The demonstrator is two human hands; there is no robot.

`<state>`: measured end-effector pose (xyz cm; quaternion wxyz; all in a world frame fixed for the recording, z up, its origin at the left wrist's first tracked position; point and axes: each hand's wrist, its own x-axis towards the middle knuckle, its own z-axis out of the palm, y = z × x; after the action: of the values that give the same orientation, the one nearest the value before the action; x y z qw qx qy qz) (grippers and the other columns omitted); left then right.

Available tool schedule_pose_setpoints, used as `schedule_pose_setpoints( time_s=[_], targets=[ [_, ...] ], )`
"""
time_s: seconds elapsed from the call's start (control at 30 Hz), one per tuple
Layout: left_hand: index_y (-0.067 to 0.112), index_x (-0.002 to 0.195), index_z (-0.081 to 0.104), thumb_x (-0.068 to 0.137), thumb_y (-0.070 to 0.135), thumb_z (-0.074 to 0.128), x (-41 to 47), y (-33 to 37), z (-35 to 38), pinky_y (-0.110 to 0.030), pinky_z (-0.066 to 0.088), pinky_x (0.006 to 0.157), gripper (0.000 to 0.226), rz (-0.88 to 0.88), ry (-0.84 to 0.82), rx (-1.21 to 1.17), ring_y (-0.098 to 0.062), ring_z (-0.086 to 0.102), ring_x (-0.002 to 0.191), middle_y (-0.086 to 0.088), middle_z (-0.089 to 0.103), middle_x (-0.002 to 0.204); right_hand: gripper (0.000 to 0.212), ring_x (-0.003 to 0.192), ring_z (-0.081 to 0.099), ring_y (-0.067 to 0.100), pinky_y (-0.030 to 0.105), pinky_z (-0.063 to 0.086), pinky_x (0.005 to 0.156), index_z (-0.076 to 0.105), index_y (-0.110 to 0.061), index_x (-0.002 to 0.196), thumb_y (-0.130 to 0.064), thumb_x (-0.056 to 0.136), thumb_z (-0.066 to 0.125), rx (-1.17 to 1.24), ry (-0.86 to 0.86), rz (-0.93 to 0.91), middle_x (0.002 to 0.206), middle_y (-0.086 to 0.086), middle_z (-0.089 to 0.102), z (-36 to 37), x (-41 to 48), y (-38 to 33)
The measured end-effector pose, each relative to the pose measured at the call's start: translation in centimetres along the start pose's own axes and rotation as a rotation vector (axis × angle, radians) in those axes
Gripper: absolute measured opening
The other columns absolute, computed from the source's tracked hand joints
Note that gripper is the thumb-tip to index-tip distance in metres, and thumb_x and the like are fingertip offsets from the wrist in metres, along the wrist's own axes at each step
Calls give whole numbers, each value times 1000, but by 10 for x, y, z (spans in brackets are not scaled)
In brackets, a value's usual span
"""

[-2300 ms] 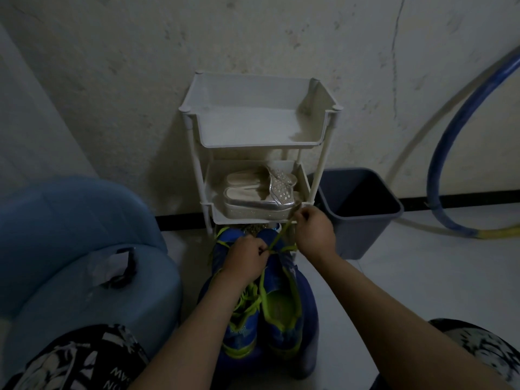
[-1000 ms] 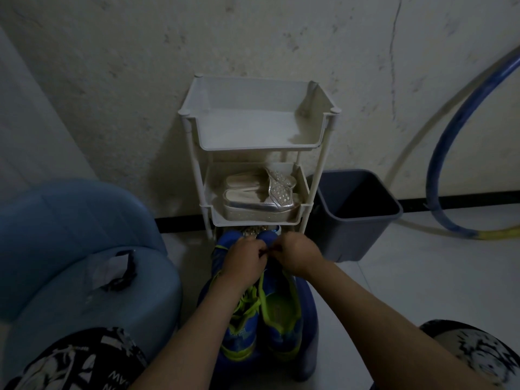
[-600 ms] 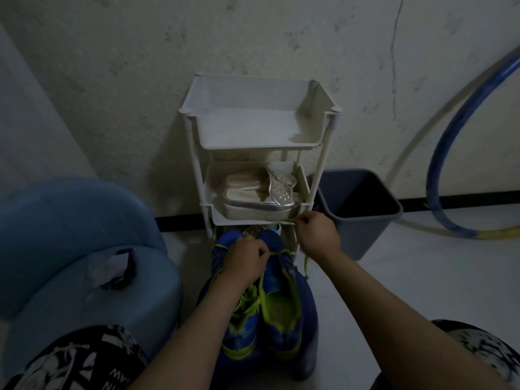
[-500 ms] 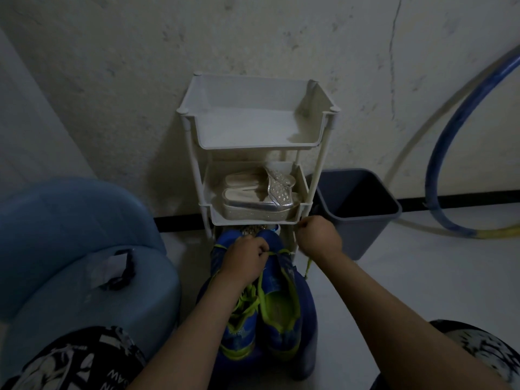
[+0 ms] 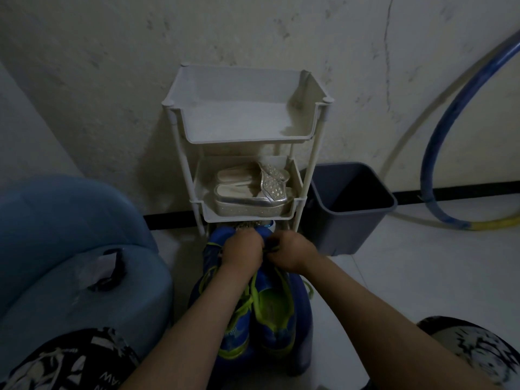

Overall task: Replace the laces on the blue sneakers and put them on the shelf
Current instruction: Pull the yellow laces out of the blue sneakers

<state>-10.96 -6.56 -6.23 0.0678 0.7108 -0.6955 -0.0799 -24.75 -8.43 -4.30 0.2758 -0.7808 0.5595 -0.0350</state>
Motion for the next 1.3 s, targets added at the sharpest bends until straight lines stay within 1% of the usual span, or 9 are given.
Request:
schedule_pose_setpoints(
  time_s=[0.17, 0.33, 0.5, 0.67, 0.83, 0.93, 1.0, 1.13, 1.3],
  targets=[
    [17, 86, 73, 89, 13, 59, 4, -1, 1, -32, 46, 67, 15, 49, -10, 48, -25, 63, 92, -6, 63, 101, 25, 102, 63, 18, 33, 52, 86, 64, -28, 111, -32, 86, 66, 35, 1, 8, 111, 1, 66, -2, 0, -2],
    [8, 120, 61, 93, 15, 56, 9, -3, 5, -43, 48, 91, 28, 57, -112, 99, -31, 47, 121, -12, 45, 129, 29, 103, 63, 18, 35, 53, 89, 64, -26, 114, -30, 85, 65, 34, -2, -4, 113, 1, 67, -1, -1, -2],
    [3, 129, 45, 94, 10, 49, 4, -5, 10, -41, 43, 100, 36, 13, -118, -18, -32, 40, 129, -16, 40, 136, 34, 107, 62, 17, 30, 51, 89, 64, -27, 119, -25, 85, 65, 40, 4, 6, 119, 0, 65, -1, -1, -1],
    [-1, 121, 46, 95, 8, 45, -2, -14, 10, -38, 43, 91, 27, -34, -75, -202, -32, 50, 114, -18, 50, 125, 40, 112, 60, 15, 34, 52, 93, 63, -33, 123, -23, 85, 62, -12, -8, 29, 124, -5, 63, 1, 3, 0],
    [7, 107, 52, 100, 8, 41, -9, -15, 2, -35, 39, 87, 13, 19, -38, -252, -28, 50, 109, -13, 50, 119, 20, 97, 64, 18, 32, 53, 79, 70, -30, 107, -32, 91, 59, -131, 124, 8, 113, 0, 65, 11, 6, -5],
    [17, 93, 51, 100, 14, 43, -13, -16, 1, -32, 38, 79, 11, 21, -21, -314, -25, 53, 101, -8, 54, 111, 17, 94, 63, 19, 32, 51, 74, 71, -27, 102, -34, 94, 57, -152, 163, 7, 111, 0, 62, 14, 7, -6],
    [20, 95, 54, 97, 19, 48, -14, -18, 0, -32, 41, 77, 7, 12, -1, -335, -23, 56, 100, -4, 57, 109, 17, 92, 63, 19, 32, 49, 73, 72, -24, 98, -35, 94, 59, -109, 207, -14, 109, 0, 60, 13, 8, -8],
    [23, 111, 59, 89, 26, 58, -14, -22, -3, -30, 45, 77, 22, 2, -8, -369, -20, 59, 102, 1, 61, 112, 16, 91, 61, 16, 35, 51, 76, 73, -24, 95, -36, 91, 64, -1, 246, -71, 105, -2, 62, 11, 6, -11],
    [21, 89, 64, 92, 25, 59, -16, -19, -4, -31, 47, 66, 7, -46, 81, -368, -21, 63, 86, -1, 68, 92, 12, 87, 64, 12, 30, 51, 73, 73, -28, 91, -36, 90, 65, 10, 245, -16, 95, -6, 68, 11, 2, -9]
  ],
)
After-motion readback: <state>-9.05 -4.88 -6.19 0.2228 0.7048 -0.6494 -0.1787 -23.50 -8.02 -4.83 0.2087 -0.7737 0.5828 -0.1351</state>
